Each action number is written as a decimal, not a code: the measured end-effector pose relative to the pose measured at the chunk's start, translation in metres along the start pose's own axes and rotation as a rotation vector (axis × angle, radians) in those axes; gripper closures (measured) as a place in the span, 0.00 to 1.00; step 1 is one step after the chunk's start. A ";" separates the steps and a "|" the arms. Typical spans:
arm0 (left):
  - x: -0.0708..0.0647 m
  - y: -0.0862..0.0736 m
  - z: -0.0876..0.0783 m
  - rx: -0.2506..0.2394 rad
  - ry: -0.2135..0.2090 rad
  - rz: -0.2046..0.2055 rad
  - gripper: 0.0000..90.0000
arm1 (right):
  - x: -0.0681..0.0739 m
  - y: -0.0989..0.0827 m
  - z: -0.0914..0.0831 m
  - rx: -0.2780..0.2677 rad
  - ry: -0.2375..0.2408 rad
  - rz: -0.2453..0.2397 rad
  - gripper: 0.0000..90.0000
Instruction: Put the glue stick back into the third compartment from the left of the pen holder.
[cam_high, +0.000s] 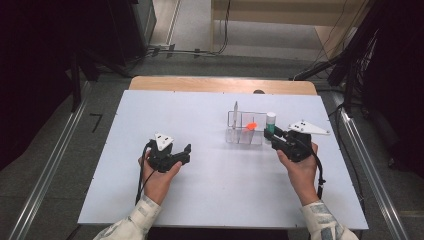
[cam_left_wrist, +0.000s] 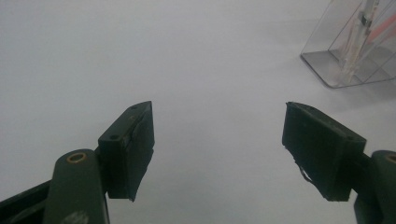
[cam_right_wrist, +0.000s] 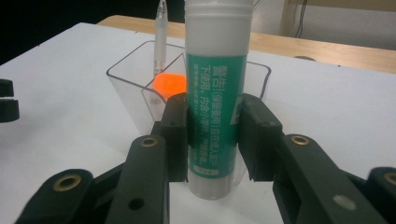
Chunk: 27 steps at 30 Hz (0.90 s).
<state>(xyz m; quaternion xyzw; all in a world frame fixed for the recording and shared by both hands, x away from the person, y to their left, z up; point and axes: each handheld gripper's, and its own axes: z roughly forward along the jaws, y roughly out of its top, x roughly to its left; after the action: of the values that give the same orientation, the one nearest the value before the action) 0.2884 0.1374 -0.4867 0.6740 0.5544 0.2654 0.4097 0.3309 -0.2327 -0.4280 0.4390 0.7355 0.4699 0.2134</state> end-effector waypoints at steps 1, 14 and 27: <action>0.000 0.000 0.000 0.000 0.000 -0.001 0.28 | -0.001 0.001 0.000 -0.002 -0.002 0.002 0.71; 0.000 0.000 0.000 0.001 -0.005 -0.004 0.28 | -0.006 0.013 0.005 -0.030 -0.011 0.018 0.71; 0.000 -0.001 0.000 -0.003 -0.006 -0.007 0.28 | -0.010 0.026 0.014 -0.050 -0.020 0.033 0.71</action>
<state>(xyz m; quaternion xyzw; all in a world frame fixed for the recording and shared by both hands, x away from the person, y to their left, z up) 0.2877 0.1378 -0.4870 0.6724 0.5549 0.2628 0.4134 0.3579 -0.2290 -0.4131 0.4503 0.7139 0.4871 0.2241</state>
